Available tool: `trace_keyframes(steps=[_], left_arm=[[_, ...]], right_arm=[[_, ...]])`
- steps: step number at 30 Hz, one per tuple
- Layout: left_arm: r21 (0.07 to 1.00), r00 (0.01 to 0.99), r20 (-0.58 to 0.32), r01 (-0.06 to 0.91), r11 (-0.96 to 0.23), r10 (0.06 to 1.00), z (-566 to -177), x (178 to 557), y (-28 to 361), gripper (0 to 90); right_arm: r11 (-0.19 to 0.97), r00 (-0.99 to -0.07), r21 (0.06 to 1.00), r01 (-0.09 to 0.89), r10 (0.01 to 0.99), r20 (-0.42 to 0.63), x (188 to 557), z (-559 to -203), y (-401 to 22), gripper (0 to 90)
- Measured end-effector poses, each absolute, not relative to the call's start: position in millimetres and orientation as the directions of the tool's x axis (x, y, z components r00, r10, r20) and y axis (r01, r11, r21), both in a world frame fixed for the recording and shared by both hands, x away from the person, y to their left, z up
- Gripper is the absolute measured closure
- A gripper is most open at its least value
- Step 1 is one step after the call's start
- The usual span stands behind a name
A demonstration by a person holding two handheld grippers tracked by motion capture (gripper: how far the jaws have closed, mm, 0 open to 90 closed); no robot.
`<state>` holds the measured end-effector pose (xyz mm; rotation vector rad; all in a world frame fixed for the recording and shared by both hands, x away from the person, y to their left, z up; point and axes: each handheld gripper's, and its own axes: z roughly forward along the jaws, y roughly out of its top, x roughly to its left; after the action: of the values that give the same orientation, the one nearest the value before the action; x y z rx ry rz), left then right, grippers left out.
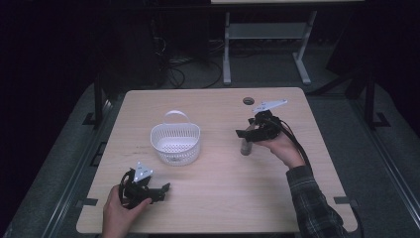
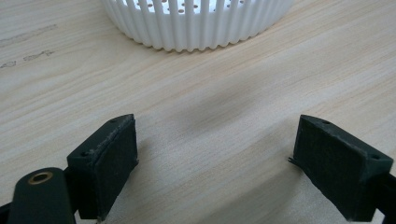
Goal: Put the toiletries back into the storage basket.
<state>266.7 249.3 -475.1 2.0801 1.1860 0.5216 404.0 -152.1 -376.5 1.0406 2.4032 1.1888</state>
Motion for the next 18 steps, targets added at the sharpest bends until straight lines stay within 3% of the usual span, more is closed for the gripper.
trace_keyframes(steps=[18], left_arm=[[0.723, 0.505, 0.012, 0.592, -0.356, 0.863, -475.1, 266.7, 249.4, 12.6]], right_arm=[[0.401, -0.702, 0.79, 0.465, 0.71, 0.053, 398.5, -369.6, -153.7, 29.8]])
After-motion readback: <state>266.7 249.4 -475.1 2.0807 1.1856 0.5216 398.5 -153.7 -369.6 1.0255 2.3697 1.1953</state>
